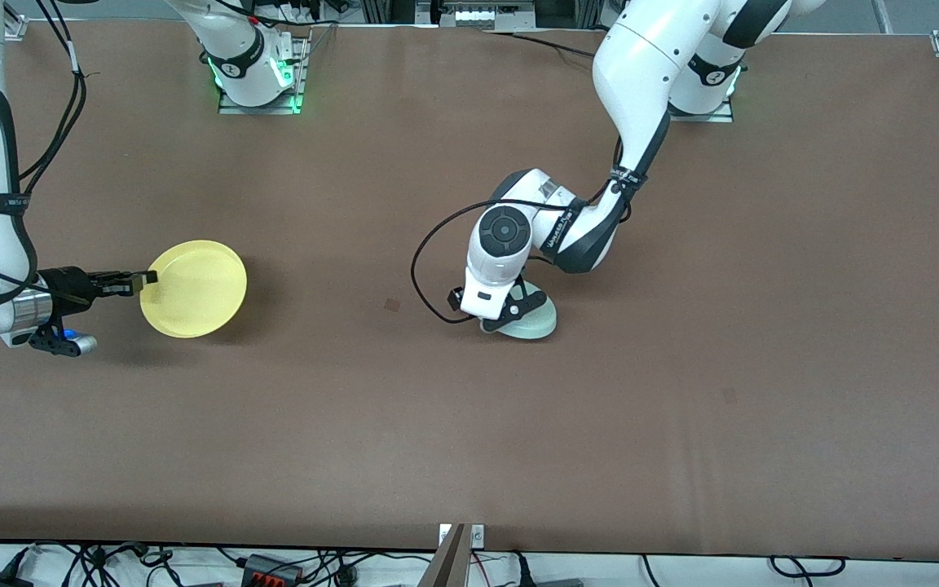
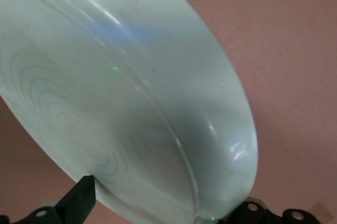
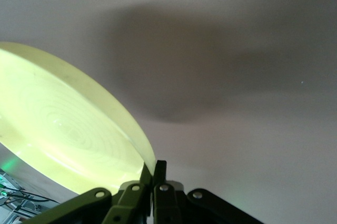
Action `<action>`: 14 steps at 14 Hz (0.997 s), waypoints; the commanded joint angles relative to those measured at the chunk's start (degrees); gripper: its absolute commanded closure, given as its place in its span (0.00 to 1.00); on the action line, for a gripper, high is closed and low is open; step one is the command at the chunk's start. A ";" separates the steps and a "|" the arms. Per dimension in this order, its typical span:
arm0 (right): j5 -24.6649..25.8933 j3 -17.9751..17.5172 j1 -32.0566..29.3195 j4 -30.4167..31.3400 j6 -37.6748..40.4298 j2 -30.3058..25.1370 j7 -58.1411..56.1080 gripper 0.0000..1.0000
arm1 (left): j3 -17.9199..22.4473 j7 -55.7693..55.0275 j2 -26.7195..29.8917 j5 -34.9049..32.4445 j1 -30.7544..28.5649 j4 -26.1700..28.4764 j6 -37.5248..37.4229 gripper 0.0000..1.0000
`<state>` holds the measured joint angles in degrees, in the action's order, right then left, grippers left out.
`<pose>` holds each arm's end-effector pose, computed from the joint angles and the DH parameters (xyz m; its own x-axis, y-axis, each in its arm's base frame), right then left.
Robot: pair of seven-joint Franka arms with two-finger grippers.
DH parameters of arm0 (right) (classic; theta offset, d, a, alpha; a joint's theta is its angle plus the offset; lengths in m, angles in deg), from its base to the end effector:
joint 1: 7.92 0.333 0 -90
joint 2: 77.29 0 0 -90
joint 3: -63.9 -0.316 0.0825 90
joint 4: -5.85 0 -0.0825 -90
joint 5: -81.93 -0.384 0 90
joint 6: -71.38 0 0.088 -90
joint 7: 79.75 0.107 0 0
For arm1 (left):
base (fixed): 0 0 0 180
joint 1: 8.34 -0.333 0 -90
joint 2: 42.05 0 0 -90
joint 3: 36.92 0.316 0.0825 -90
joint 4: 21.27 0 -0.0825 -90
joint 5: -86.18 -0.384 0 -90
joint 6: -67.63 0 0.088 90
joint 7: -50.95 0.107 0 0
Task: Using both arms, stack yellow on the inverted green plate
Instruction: 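Lower the inverted green plate onto the table middle with the left gripper, then open the left gripper and withdraw while the right gripper lifts the yellow plate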
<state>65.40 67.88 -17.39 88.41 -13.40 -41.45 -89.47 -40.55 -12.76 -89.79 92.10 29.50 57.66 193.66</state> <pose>0.6363 -0.1115 0.2966 0.8620 -0.0231 -0.5065 -0.2019 -0.9320 -0.3011 0.5538 -0.4813 0.2145 0.8861 0.4470 -0.1228 0.4548 -0.8895 0.0434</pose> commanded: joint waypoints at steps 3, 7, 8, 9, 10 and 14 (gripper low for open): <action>0.35 -0.28 -0.28 -0.30 0.58 -0.24 -0.65 1.00 | 0.11 20.95 0.27 -0.64 -1.02 1.22 1.60 0.00; 0.35 -0.28 -0.20 -0.30 0.58 -0.24 -0.65 1.00 | 0.46 25.48 0.62 -3.54 -1.54 0.87 1.68 0.00; 0.44 -0.28 -0.11 -0.30 0.58 -0.24 -0.74 1.00 | 0.55 25.56 1.41 -3.63 -1.63 0.87 1.42 0.00; 0.44 -0.28 -0.02 -0.30 0.58 -0.42 -0.74 1.00 | 0.64 25.74 2.63 -3.72 -2.24 0.95 0.64 0.00; 0.35 -0.28 0.15 -0.38 0.84 -0.68 -0.57 1.00 | 0.55 26.44 4.30 -4.15 -3.64 0.95 -0.94 0.00; -0.35 -0.81 2.43 -0.30 1.20 -1.91 0.49 1.00 | 0.64 29.25 10.37 -12.13 -7.60 0.95 -8.59 0.00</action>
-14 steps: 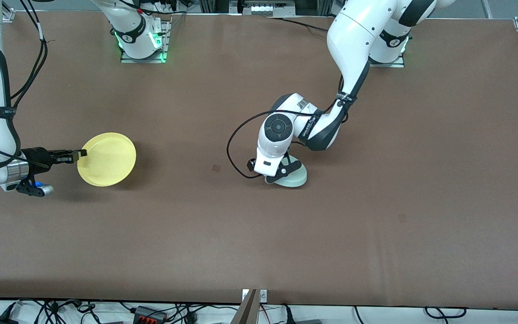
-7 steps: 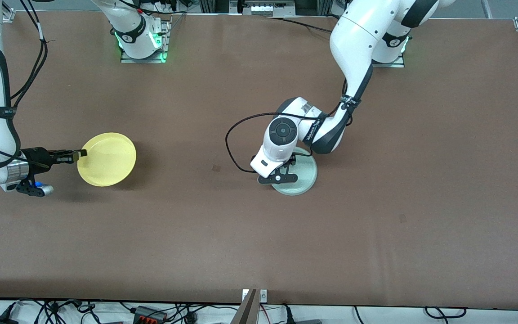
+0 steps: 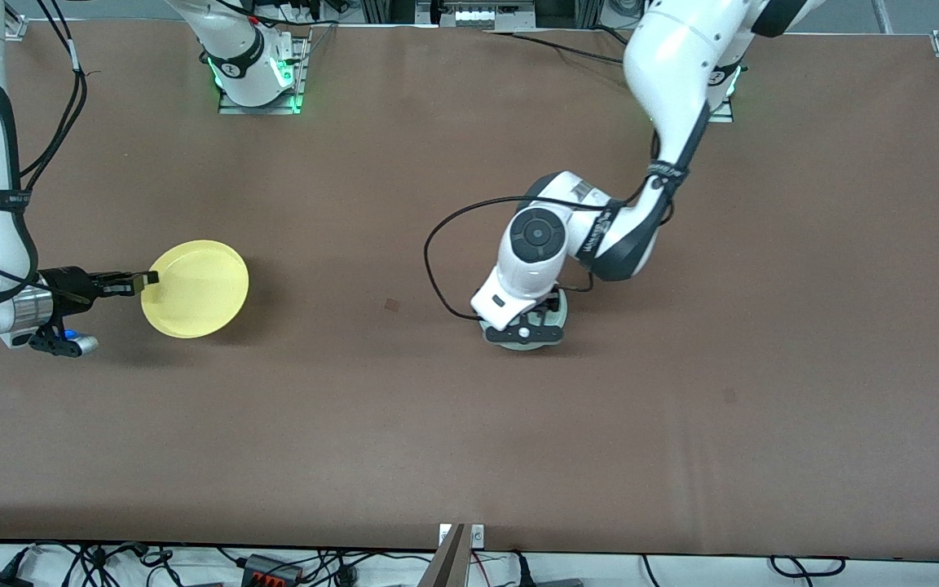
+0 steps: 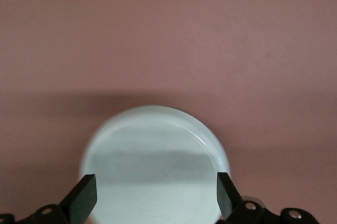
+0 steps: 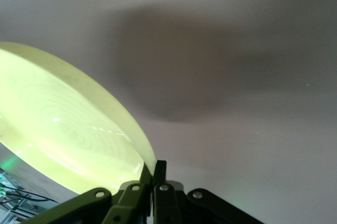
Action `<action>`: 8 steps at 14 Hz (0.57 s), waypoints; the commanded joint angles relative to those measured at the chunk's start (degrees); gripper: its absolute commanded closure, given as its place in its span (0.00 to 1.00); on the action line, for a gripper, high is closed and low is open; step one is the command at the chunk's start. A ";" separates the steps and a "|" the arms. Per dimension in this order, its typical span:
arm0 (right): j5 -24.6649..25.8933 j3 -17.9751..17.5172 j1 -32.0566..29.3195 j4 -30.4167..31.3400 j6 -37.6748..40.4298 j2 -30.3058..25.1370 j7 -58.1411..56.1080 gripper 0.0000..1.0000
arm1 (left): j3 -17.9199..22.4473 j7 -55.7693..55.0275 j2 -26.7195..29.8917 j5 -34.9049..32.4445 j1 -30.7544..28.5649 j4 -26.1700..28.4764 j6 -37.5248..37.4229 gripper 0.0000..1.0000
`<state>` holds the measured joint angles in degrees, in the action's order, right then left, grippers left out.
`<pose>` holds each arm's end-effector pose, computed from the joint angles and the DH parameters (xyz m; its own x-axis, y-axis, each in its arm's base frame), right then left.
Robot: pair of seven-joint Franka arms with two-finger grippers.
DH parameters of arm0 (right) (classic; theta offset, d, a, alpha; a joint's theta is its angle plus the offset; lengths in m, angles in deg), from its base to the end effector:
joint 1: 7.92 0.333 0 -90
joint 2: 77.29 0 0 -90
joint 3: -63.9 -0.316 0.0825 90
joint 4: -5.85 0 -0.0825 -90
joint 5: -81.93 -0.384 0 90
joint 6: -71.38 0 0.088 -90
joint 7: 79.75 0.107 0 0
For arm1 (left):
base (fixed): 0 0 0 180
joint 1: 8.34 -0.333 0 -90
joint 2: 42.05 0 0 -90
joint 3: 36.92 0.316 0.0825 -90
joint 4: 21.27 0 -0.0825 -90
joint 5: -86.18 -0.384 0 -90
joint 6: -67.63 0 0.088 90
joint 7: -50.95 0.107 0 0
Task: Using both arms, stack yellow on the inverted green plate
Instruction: 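Open the left gripper and withdraw while the right gripper lifts the yellow plate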
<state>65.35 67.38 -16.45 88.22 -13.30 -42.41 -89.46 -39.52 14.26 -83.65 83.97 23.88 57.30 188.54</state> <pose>0.6399 -0.0963 0.3087 0.8718 -0.0013 -0.4899 -0.1742 -0.9355 -0.3074 0.6079 -0.4120 0.2874 0.9996 0.0247 0.0129 0.0246 -0.9997 0.0056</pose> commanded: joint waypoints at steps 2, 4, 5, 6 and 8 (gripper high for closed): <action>-1.95 -0.40 2.63 0.07 0.83 -0.43 0.57 1.00 | -0.38 5.73 6.87 -5.17 -5.13 1.32 -5.59 0.00; -6.25 -0.40 3.95 0.33 0.48 0.97 2.22 1.00 | -0.47 11.79 9.42 -5.17 -8.74 1.32 -7.34 0.00; -7.93 -0.40 5.26 0.33 0.04 1.59 3.63 1.00 | -0.47 14.17 11.17 -5.17 -10.58 1.23 -8.66 0.00; -9.33 -0.40 6.58 0.33 -0.83 2.20 4.77 1.00 | -0.91 15.58 12.58 -4.91 -12.86 1.23 -9.80 0.00; -11.88 -0.40 10.79 0.33 -3.64 3.60 9.07 1.00 | -1.18 20.14 16.09 -4.65 -15.60 1.32 -14.88 0.00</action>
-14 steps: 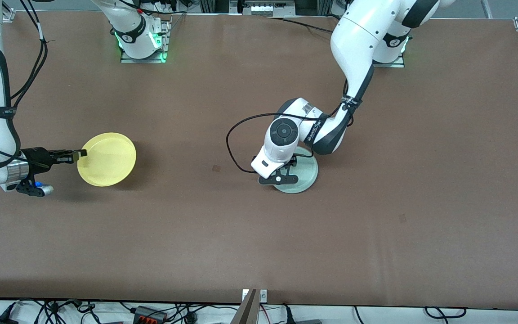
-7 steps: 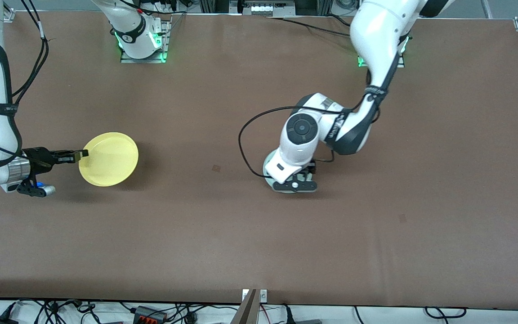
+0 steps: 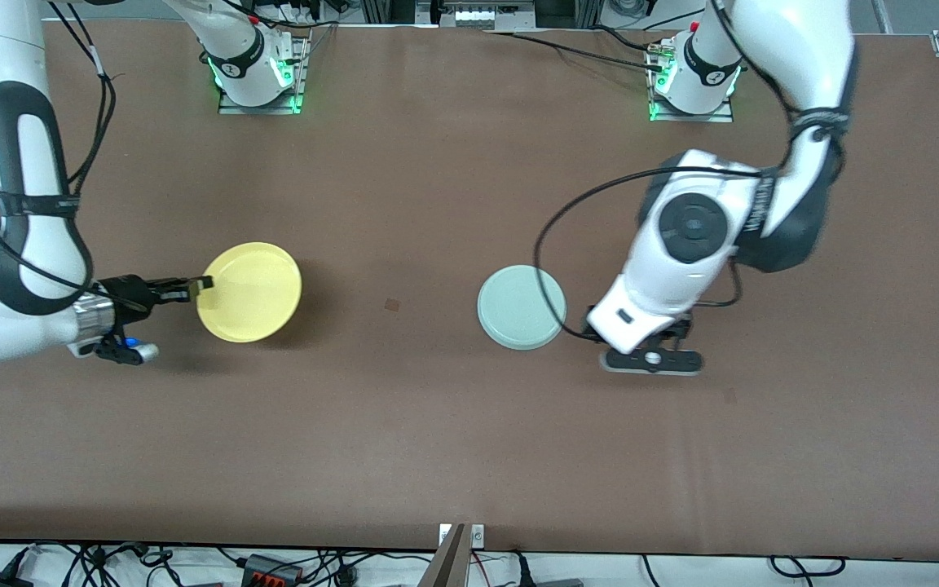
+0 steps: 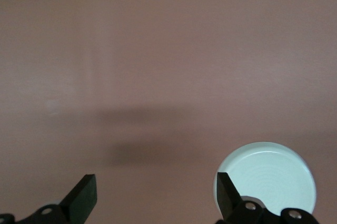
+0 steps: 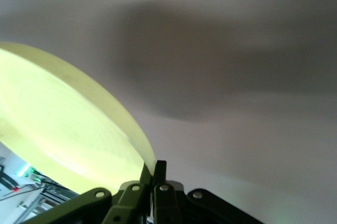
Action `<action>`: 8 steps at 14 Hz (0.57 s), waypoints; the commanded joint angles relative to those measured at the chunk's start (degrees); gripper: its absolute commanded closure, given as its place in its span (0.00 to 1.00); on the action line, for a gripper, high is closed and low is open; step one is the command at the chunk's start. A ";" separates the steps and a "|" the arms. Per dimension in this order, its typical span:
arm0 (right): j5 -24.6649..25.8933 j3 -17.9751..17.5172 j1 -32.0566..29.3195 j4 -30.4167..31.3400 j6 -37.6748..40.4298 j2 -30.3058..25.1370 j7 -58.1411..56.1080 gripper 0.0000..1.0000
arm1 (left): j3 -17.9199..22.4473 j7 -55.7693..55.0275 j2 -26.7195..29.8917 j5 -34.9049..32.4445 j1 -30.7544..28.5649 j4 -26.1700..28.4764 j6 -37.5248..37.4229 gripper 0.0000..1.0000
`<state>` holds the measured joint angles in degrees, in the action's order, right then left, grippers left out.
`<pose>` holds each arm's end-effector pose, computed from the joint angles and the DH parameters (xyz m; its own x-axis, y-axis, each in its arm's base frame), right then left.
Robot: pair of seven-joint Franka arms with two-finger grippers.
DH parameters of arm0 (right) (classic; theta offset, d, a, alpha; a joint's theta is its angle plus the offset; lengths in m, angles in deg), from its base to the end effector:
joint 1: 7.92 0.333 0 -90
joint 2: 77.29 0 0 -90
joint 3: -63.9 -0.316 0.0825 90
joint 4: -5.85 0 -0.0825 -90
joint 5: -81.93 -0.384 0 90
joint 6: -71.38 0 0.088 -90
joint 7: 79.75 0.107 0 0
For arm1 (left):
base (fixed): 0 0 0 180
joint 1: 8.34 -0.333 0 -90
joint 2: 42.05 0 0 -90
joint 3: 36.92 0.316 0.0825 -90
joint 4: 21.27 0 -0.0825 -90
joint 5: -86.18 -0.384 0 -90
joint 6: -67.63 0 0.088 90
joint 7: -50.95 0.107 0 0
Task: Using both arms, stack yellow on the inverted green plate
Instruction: 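Open the left gripper and withdraw while the right gripper lifts the yellow plate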
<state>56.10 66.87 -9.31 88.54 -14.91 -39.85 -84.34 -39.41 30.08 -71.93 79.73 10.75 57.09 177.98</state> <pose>0.6520 0.0048 0.2831 0.8527 0.0280 -0.5217 -0.2100 -0.8959 -0.3914 0.6666 -0.2488 0.4209 0.9969 -0.0454 0.0640 -0.0412 -0.9969 -0.0668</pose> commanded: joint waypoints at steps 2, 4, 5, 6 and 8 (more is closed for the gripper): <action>-6.06 0.11 8.48 -0.07 -5.80 2.54 8.35 1.00 | -1.29 6.36 8.06 -0.05 -4.05 1.52 -9.07 0.00; -8.09 0.11 12.89 -0.16 -9.59 3.60 14.14 1.00 | -1.29 8.46 10.52 0.04 -5.20 1.26 -12.68 0.00; -9.06 0.11 15.08 -0.16 -11.61 3.95 17.31 1.00 | -1.20 9.95 11.67 0.13 -6.08 1.26 -13.48 0.00; -10.46 0.11 17.28 -0.16 -13.63 4.13 20.47 1.00 | -1.29 11.88 13.33 0.48 -7.39 1.61 -14.01 0.00; -13.18 0.11 21.50 -0.25 -18.45 4.83 25.14 1.00 | -1.20 17.58 16.07 3.54 -10.20 2.58 -15.93 0.00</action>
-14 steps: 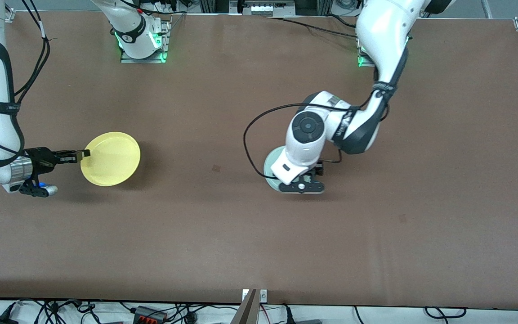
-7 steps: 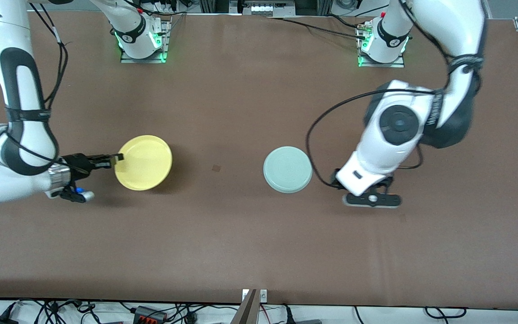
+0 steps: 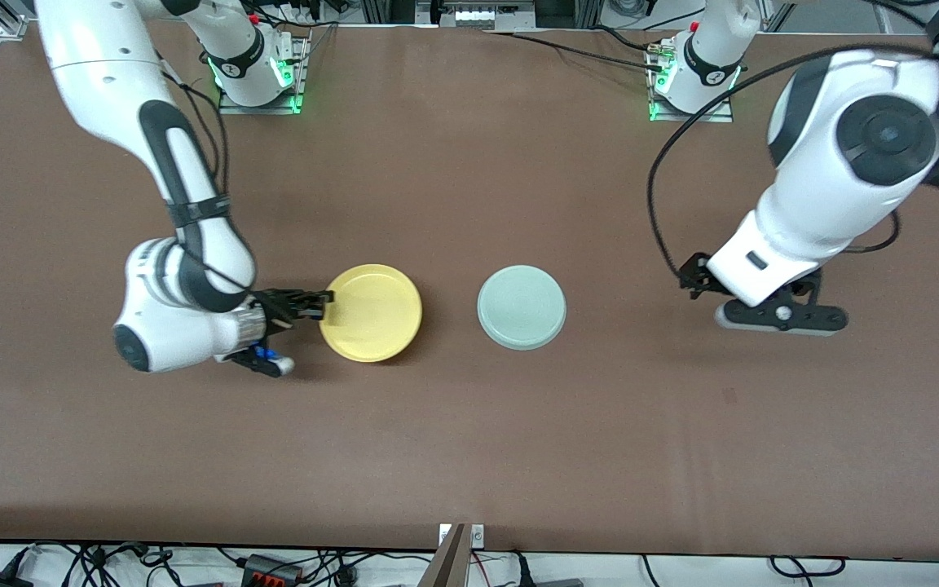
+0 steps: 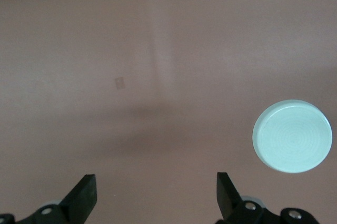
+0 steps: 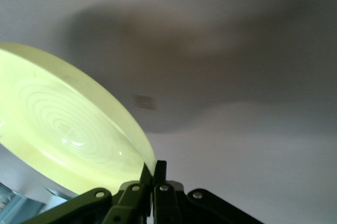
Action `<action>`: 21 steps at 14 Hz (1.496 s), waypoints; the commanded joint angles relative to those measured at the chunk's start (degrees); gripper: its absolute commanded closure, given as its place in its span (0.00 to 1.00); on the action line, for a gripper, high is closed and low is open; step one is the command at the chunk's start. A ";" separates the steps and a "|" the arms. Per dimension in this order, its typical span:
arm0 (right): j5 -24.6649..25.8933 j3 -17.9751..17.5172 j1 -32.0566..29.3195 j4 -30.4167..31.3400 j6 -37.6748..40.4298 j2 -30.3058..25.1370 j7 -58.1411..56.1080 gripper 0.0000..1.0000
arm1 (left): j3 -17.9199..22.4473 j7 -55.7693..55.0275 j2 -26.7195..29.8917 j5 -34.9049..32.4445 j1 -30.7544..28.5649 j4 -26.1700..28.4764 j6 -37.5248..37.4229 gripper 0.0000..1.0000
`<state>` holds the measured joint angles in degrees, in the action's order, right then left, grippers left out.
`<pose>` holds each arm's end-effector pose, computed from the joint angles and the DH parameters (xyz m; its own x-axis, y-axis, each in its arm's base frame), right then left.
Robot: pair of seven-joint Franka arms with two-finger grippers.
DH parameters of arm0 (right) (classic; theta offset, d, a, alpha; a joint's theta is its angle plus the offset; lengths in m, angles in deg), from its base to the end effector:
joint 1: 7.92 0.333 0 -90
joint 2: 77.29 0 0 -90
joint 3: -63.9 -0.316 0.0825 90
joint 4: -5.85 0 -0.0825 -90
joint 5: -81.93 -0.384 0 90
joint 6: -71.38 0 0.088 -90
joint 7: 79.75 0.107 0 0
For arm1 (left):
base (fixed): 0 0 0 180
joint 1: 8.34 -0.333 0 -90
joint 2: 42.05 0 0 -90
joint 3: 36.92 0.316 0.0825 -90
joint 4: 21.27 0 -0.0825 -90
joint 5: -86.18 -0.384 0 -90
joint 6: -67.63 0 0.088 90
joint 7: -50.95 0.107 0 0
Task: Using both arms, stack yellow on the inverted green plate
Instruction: 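Carry the yellow plate with the right gripper onto the green plate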
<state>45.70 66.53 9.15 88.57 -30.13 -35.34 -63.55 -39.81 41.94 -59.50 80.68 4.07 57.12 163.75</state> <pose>0.6474 0.2254 0.2420 0.8342 -0.1422 -0.5327 -0.3572 -0.8755 -0.3256 0.6329 -0.1586 0.5467 0.9929 -0.1178 0.0174 -0.1161 -0.9901 -0.0785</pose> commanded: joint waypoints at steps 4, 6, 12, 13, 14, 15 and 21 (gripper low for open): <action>-7.89 0.45 10.41 -0.28 -11.68 1.64 8.85 1.00 | -0.71 10.93 11.44 8.14 -9.33 9.12 -2.77 0.00; -7.89 0.45 12.53 -0.10 -13.80 2.43 9.81 1.00 | 0.16 10.59 15.31 8.32 -9.25 14.12 -2.68 0.00; -9.12 0.45 20.18 -0.28 -22.58 4.45 17.45 1.00 | 3.33 16.11 19.99 5.95 -7.84 22.77 6.19 0.00; -9.30 0.45 21.15 -0.28 -23.73 4.80 18.33 1.00 | 3.33 16.21 20.16 5.94 -7.84 23.29 6.02 0.00; -9.30 0.45 22.03 -0.28 -24.61 4.89 19.30 1.00 | 3.33 16.04 20.25 5.94 -7.84 23.47 5.93 0.00; -9.21 0.45 23.08 -0.28 -25.31 5.24 20.09 1.00 | 3.07 16.04 20.17 5.77 -7.92 23.38 5.58 0.00; -10.87 0.45 24.67 -0.45 -30.15 7.80 20.10 1.00 | 1.66 16.03 18.50 2.78 -8.10 20.92 3.82 0.00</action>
<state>36.84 66.44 33.35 88.57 -59.12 -28.16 -43.77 -37.72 56.96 -41.01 85.10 -4.32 78.88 168.52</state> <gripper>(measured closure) 0.974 0.000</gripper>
